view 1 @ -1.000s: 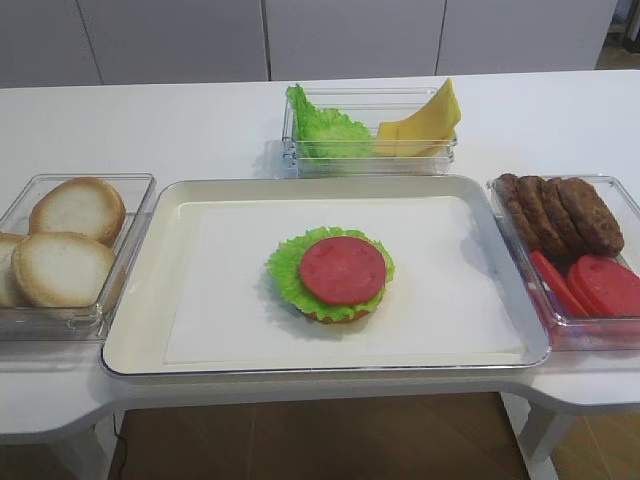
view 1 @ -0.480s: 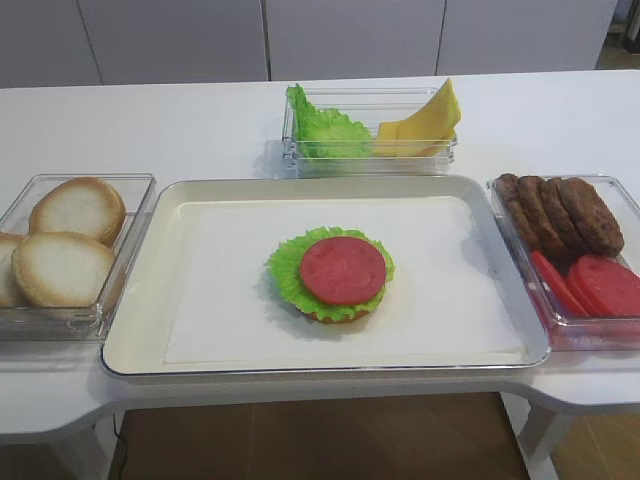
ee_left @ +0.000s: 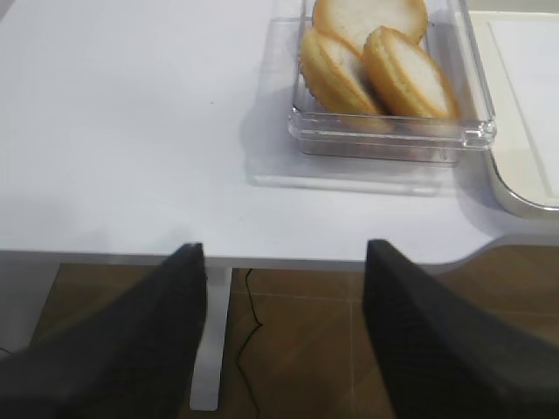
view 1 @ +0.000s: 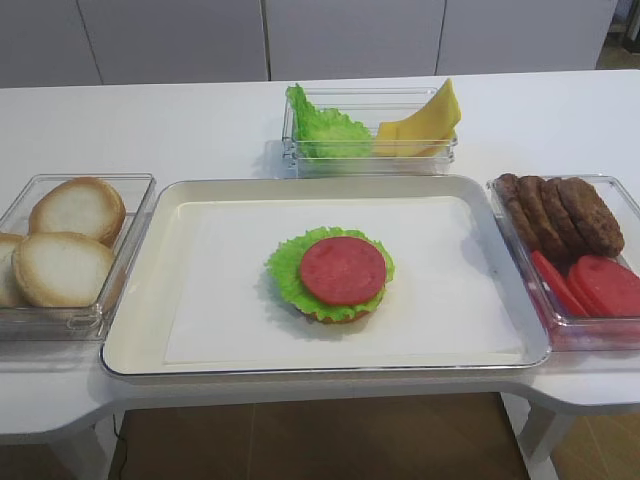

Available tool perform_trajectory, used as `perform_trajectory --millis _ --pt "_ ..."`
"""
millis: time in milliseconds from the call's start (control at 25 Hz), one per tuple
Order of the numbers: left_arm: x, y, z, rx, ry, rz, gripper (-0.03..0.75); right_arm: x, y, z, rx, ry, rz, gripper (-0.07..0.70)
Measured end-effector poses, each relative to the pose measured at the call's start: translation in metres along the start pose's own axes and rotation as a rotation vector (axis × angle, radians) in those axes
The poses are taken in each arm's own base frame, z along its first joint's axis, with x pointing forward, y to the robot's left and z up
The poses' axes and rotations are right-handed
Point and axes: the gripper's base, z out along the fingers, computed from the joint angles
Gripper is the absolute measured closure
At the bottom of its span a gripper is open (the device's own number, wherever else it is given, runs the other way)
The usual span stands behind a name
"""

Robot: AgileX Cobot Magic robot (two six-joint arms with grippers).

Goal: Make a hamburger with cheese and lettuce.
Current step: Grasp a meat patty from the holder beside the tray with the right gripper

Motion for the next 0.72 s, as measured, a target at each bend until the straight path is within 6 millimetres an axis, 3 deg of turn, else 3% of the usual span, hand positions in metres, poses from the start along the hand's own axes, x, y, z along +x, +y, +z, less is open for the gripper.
perform_trajectory --millis 200,400,600,720 --pt "0.000 0.000 0.000 0.000 0.000 0.000 0.288 0.000 0.000 0.000 0.000 -0.005 0.000 0.250" --pt "0.000 0.000 0.000 0.000 0.000 0.000 0.288 -0.014 0.005 -0.011 -0.053 -0.084 0.059 0.252" --pt "0.000 0.000 0.000 0.000 0.000 0.000 0.288 -0.040 0.008 -0.016 -0.064 -0.038 0.069 0.252" --pt "0.000 0.000 0.000 0.000 0.000 0.000 0.288 -0.066 0.009 -0.011 -0.061 -0.003 0.061 0.252"
